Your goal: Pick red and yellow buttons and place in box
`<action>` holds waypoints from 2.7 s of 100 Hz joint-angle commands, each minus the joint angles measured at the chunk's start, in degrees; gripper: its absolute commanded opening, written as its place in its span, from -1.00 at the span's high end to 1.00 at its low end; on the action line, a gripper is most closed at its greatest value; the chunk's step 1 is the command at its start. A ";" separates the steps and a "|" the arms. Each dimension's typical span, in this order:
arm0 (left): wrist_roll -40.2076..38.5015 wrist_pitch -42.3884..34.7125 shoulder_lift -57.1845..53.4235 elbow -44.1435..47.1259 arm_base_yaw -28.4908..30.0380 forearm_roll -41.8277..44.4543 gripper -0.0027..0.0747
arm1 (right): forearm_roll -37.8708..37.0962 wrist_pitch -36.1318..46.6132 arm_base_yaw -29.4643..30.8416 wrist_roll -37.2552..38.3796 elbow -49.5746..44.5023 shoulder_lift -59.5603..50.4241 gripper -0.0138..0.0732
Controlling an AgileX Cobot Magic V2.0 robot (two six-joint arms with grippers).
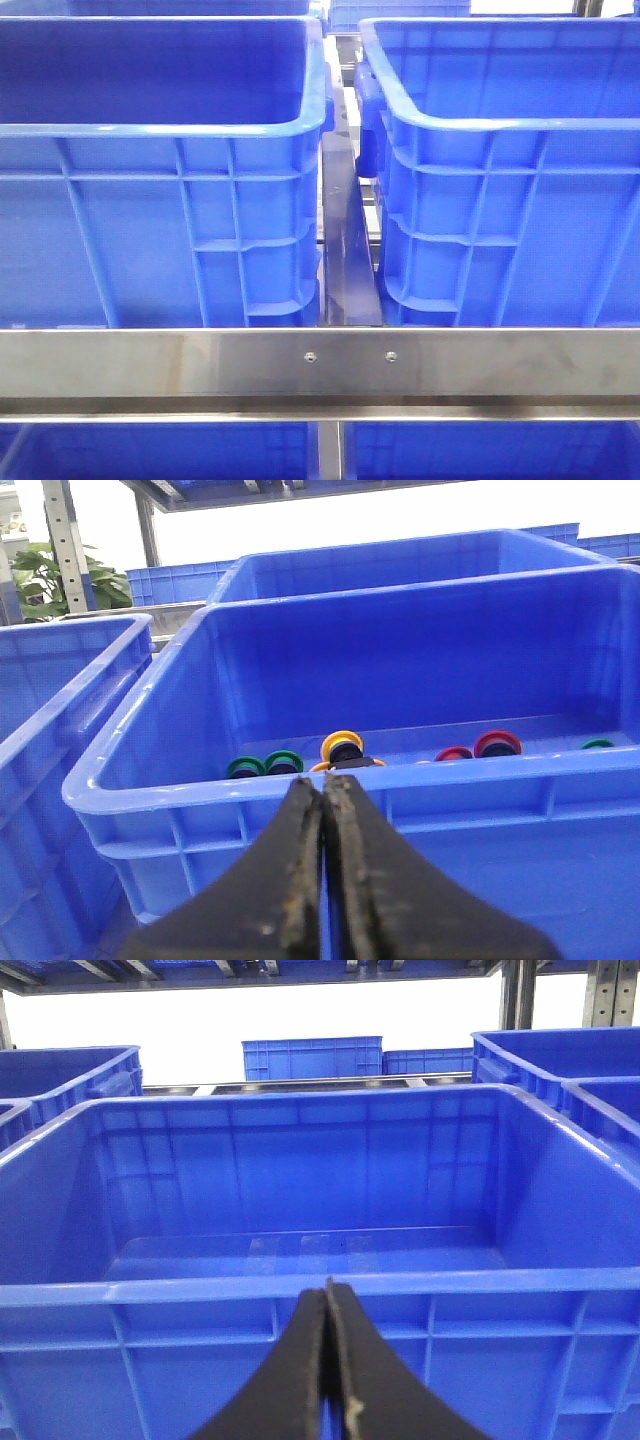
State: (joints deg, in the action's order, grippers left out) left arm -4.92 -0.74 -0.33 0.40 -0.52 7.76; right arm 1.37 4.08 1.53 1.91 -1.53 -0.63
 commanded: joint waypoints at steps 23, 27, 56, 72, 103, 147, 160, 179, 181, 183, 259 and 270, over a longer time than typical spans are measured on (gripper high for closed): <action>-0.53 -4.54 -1.85 2.10 -0.05 -0.12 0.98 | -0.33 4.48 -0.10 -0.22 1.08 -1.39 0.95; -0.53 -4.54 -1.85 2.10 -0.05 -0.12 0.98 | -0.33 4.48 -0.10 -0.22 1.08 -1.39 0.95; -0.53 -1.03 -0.87 -3.50 -0.05 -4.66 0.98 | -0.33 4.48 -0.10 -0.22 1.08 -1.39 0.95; -0.53 7.00 3.55 -12.77 -0.05 -4.92 0.98 | -0.33 4.48 -0.10 -0.22 1.08 -1.39 0.95; -0.42 31.68 22.51 -38.75 -0.05 -4.92 0.98 | -0.33 4.48 -0.10 -0.22 1.08 -1.39 0.95; 1.40 40.39 41.38 -53.95 -0.05 -5.07 0.98 | -0.33 4.48 -0.10 -0.22 1.08 -1.39 0.95; 1.40 40.60 43.10 -53.95 -0.05 -5.19 0.98 | -0.33 4.48 -0.10 -0.22 1.08 -1.39 0.95; 1.48 42.65 43.73 -53.95 -0.05 -5.19 0.74 | -0.33 4.48 -0.10 -0.22 1.08 -1.39 0.95; 1.48 42.66 43.73 -53.95 -0.05 -5.19 0.65 | -0.33 4.48 -0.10 -0.22 1.08 -1.39 0.95; 1.48 42.80 43.73 -53.95 -0.05 -5.19 0.55 | -0.33 4.48 -0.10 -0.22 1.08 -1.39 0.95; 8.75 44.24 58.25 -61.78 -5.94 -16.18 -0.39 | -0.33 4.48 -0.10 -0.22 1.08 -1.39 0.95; 8.75 44.02 65.50 -65.44 -10.54 -15.11 -0.39 | -0.33 4.48 -0.10 -0.22 1.08 -1.39 0.95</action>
State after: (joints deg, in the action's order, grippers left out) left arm 3.71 46.57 61.18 -60.98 -7.84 -7.09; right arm 1.37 4.08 1.53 1.91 -1.53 -0.63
